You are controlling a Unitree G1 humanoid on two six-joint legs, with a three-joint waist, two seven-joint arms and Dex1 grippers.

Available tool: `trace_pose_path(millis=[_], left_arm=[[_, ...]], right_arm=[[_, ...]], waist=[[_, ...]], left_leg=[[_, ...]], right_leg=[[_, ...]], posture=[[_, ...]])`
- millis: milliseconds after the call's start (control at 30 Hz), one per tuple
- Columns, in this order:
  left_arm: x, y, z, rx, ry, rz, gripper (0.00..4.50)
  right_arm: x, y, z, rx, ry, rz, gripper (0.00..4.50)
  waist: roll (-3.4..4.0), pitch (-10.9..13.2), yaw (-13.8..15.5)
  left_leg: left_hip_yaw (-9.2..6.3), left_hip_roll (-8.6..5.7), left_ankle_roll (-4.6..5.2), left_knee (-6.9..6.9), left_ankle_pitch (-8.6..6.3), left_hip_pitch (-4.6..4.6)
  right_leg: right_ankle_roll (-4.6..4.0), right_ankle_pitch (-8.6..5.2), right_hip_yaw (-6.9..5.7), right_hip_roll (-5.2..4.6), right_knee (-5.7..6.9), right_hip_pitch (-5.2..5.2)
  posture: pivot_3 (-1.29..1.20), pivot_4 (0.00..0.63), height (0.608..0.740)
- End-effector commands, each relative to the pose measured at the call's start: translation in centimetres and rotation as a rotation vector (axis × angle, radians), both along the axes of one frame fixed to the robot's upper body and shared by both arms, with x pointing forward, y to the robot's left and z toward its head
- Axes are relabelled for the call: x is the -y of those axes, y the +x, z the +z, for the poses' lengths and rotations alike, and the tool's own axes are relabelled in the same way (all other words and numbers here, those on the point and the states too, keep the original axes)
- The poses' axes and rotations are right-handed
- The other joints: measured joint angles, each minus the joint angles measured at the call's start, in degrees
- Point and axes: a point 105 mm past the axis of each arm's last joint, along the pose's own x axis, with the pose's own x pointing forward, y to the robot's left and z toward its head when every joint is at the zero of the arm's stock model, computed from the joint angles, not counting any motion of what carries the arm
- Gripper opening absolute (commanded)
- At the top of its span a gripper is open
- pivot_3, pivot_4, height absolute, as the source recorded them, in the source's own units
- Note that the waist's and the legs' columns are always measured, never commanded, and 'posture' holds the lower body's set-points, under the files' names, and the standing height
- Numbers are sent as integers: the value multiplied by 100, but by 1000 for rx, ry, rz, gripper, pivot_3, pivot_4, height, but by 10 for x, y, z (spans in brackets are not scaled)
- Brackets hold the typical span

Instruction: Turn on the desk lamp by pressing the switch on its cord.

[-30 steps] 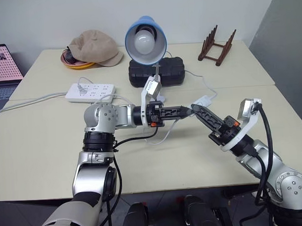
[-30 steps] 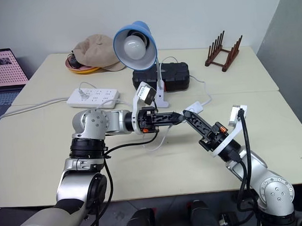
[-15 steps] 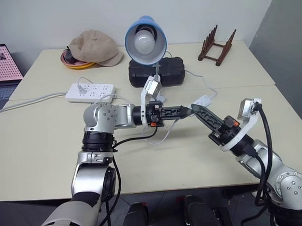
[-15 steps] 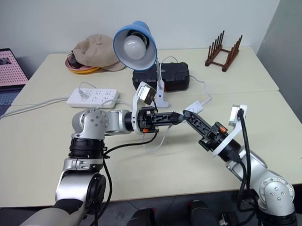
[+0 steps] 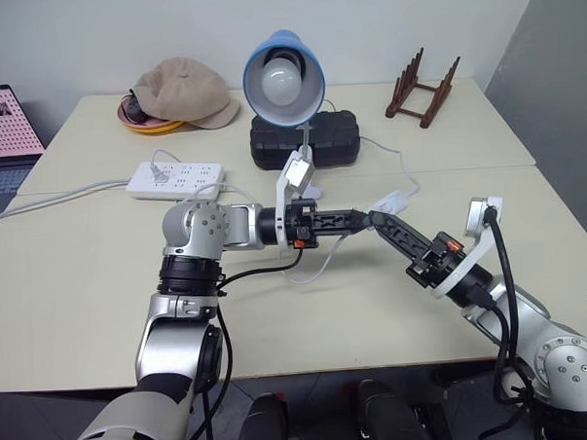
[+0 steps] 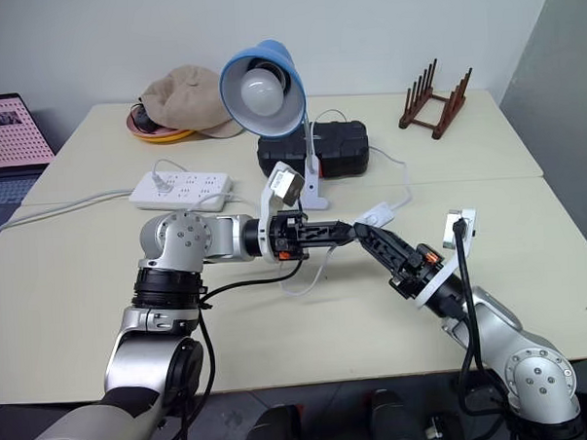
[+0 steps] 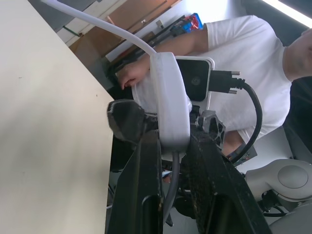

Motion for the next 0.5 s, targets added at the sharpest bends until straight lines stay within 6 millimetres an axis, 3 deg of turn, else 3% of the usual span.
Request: trace_pose_path(millis=[33,100,500], left_arm=[[2,-3,15,50,-39,-27,387],[2,-3,15,50,-39,-26,387],[2,-3,15,52,-41,-28,387]], right_arm=[[0,-5,8,32,16,13,4162],[0,-6,11,32,51,25,4420],[6,-5,18,6,140,12,4420]], waist=[[0,0,0],[0,0,0],[0,0,0]], left_leg=[[0,0,0,0,0,0],[0,0,0,0,0,0],[0,0,0,-1,0,-1]], right_leg=[[0,0,0,0,0,0],[0,0,0,0,0,0],[0,0,0,0,-3,0]], posture=[[0,150,740],[0,150,740],[0,150,740]])
